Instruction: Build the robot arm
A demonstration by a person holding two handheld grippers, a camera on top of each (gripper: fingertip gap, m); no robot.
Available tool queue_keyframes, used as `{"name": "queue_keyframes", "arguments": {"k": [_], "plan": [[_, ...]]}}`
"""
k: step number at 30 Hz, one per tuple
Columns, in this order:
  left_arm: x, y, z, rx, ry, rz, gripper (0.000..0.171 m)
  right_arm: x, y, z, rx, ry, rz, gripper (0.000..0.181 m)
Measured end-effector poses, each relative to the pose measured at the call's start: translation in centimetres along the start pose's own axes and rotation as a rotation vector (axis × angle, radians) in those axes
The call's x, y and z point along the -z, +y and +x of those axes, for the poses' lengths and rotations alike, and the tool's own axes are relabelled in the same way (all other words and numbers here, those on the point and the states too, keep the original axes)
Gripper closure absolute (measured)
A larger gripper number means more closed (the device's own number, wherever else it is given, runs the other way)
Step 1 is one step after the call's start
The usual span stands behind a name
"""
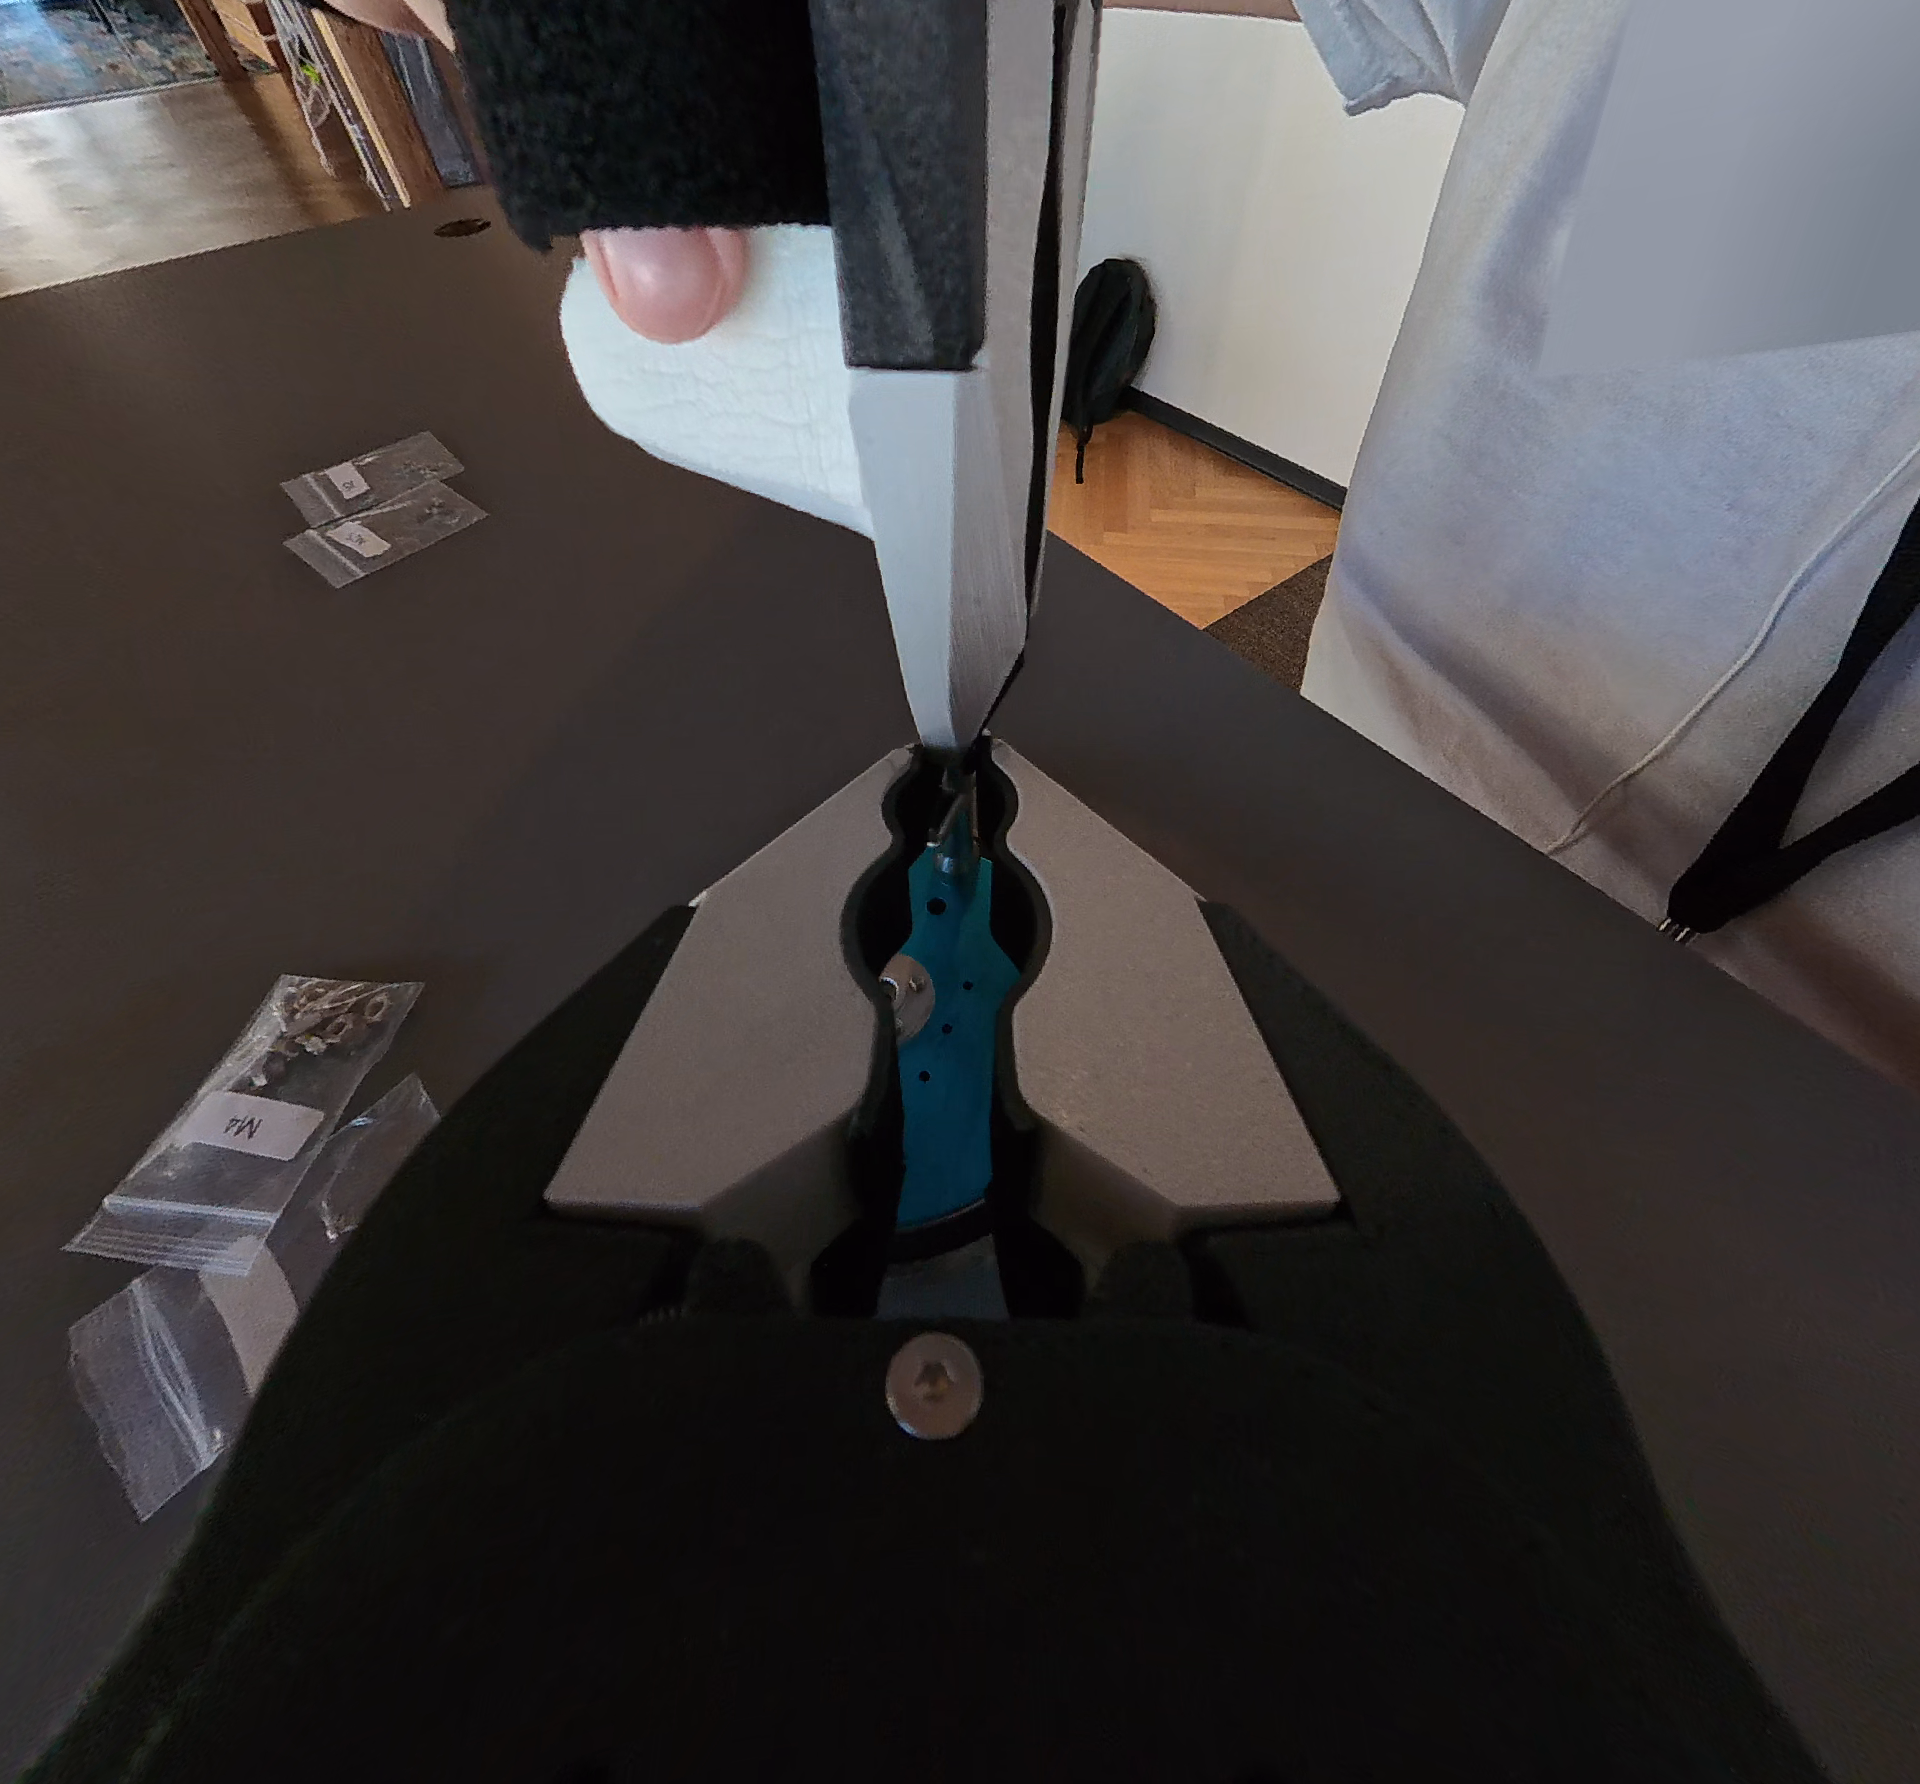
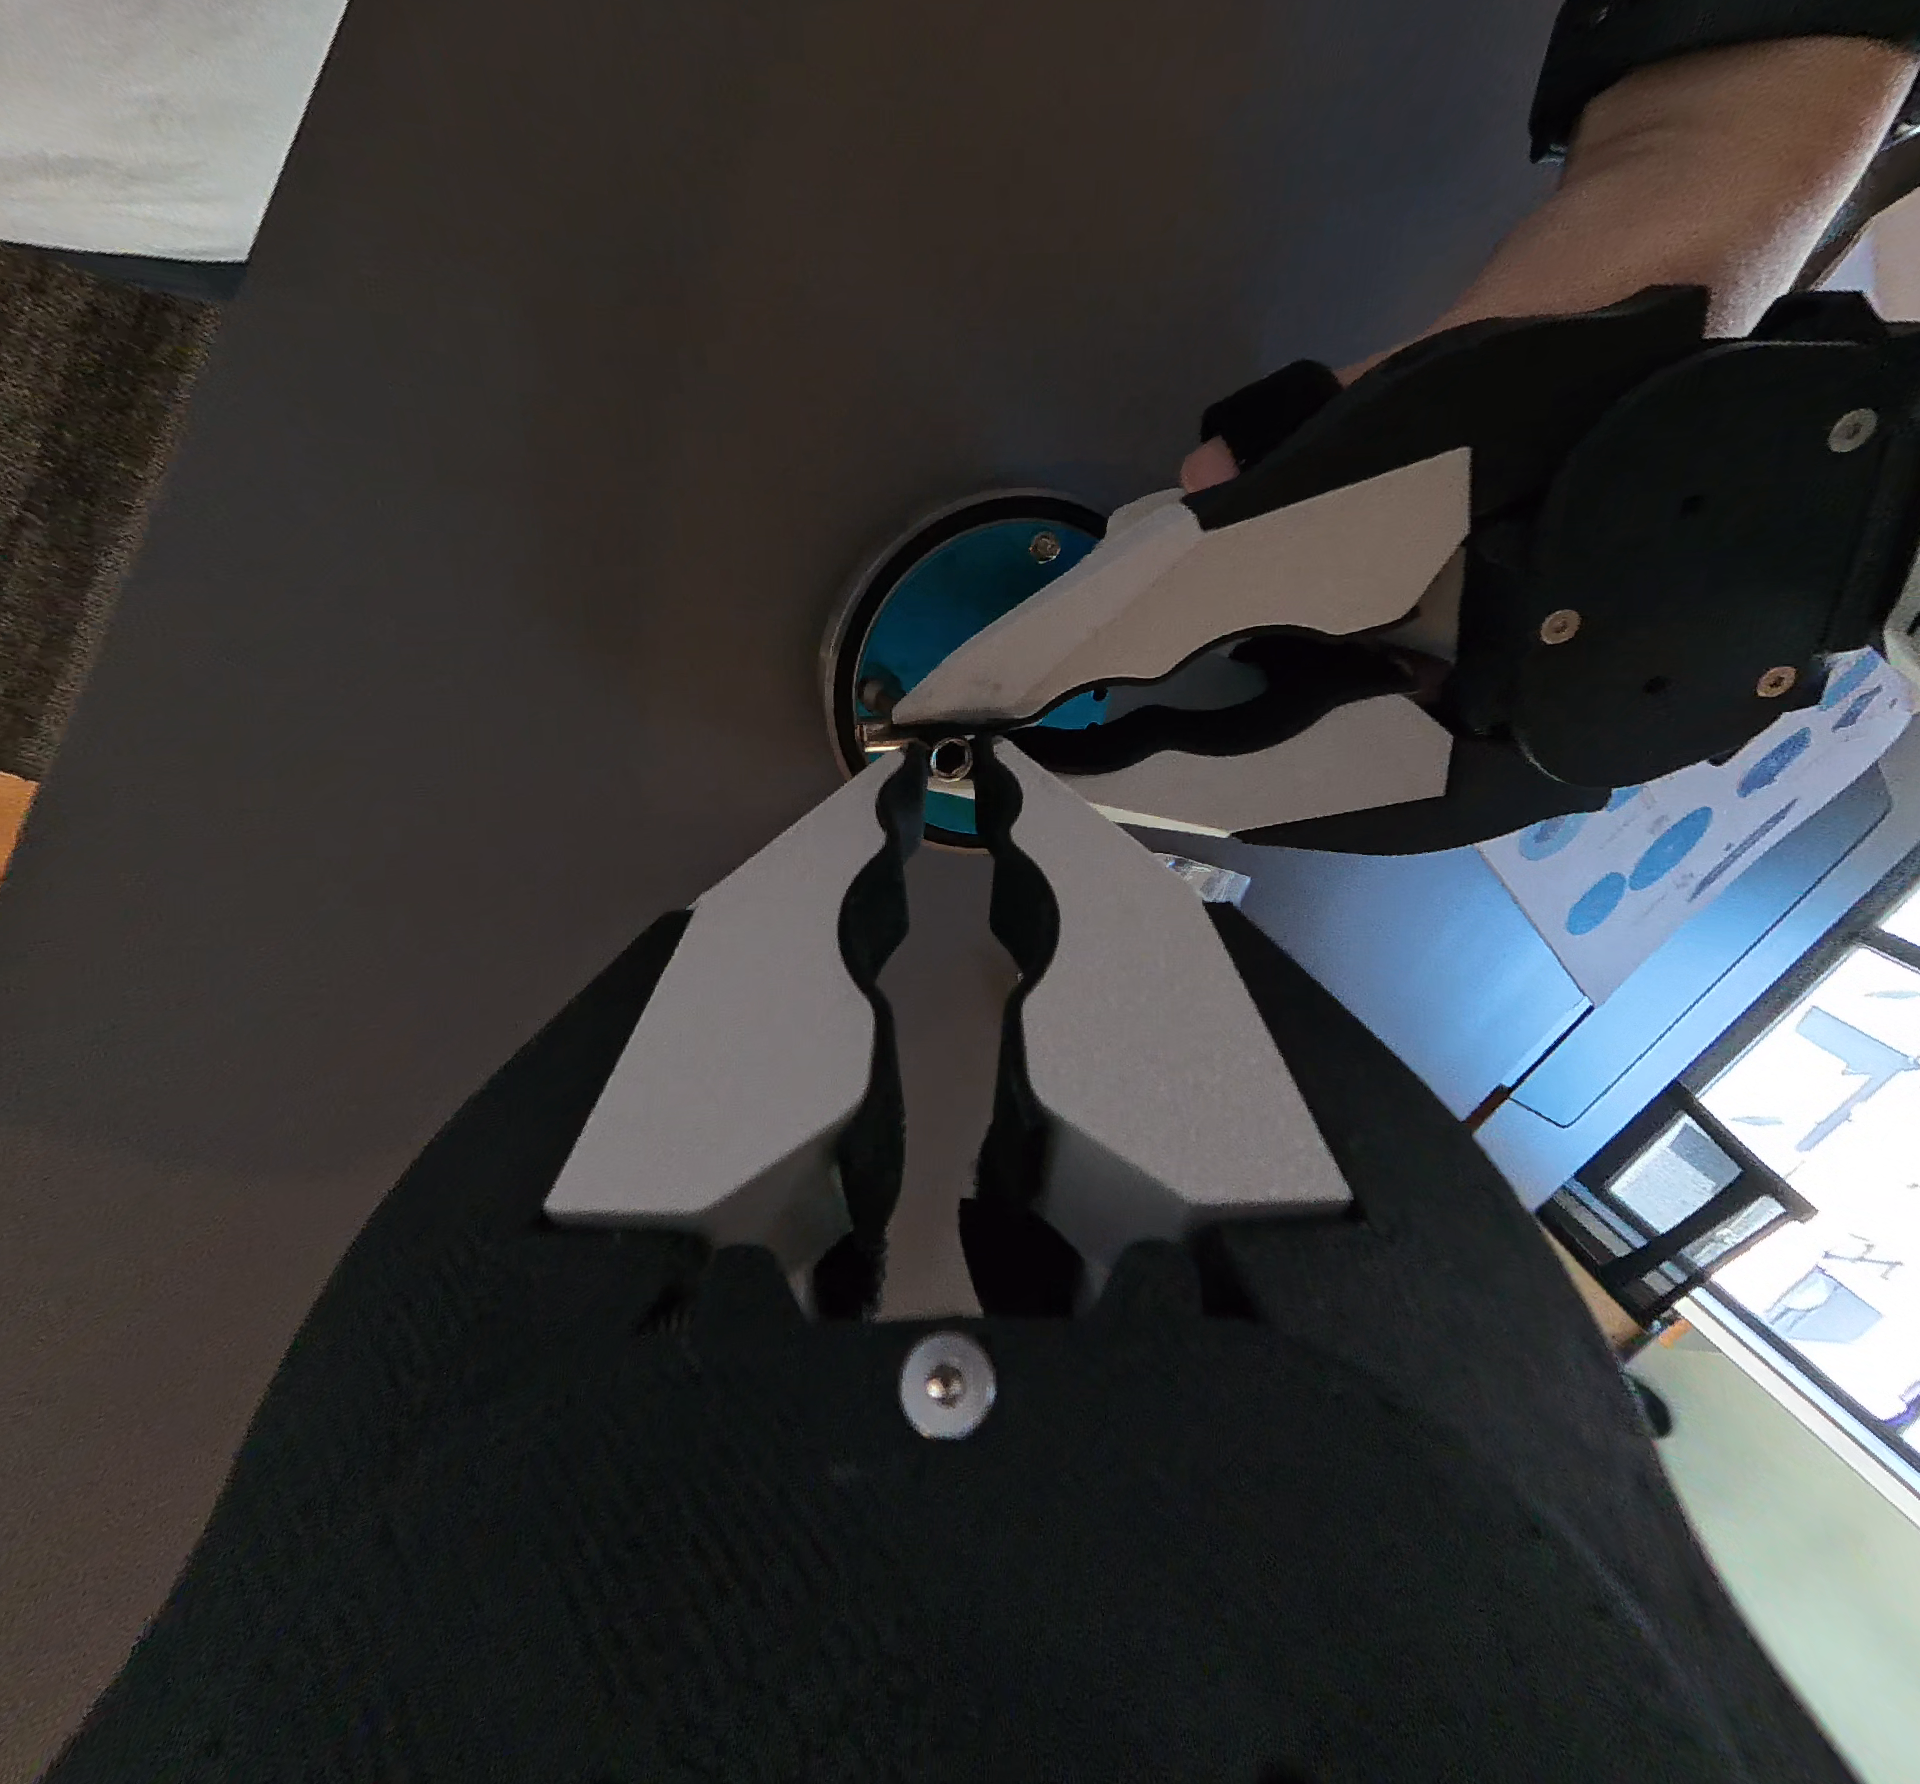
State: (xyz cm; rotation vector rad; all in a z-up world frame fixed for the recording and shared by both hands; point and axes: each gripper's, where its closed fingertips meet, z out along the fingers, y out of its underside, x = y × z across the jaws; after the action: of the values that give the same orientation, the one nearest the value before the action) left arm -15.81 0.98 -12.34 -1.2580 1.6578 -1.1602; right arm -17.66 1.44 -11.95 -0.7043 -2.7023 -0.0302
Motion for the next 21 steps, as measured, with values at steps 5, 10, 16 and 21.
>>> {"name": "queue_keyframes", "arguments": {"k": [5, 10, 16, 21], "plan": [[0.6, 0.6, -0.6, 0.005, -0.063, -0.074, 0.146, 0.0, 0.2, -0.2, -0.031, -0.025, -0.019, 0.173], [3.7, 2.3, -0.6, 0.175, -0.272, -0.223, 0.137, 0.0, 0.2, -0.2, -0.016, -0.008, -0.017, 0.173], [3.0, 2.4, 0.4, 0.336, -0.707, -0.277, 0.142, -0.2, 0.6, 0.1, 0.017, 0.012, -0.03, 0.173], [1.0, 2.0, -0.1, 0.344, -1.154, -0.261, 0.14, -0.4, 1.3, 0.5, 0.017, 0.017, -0.034, 0.172]]}}
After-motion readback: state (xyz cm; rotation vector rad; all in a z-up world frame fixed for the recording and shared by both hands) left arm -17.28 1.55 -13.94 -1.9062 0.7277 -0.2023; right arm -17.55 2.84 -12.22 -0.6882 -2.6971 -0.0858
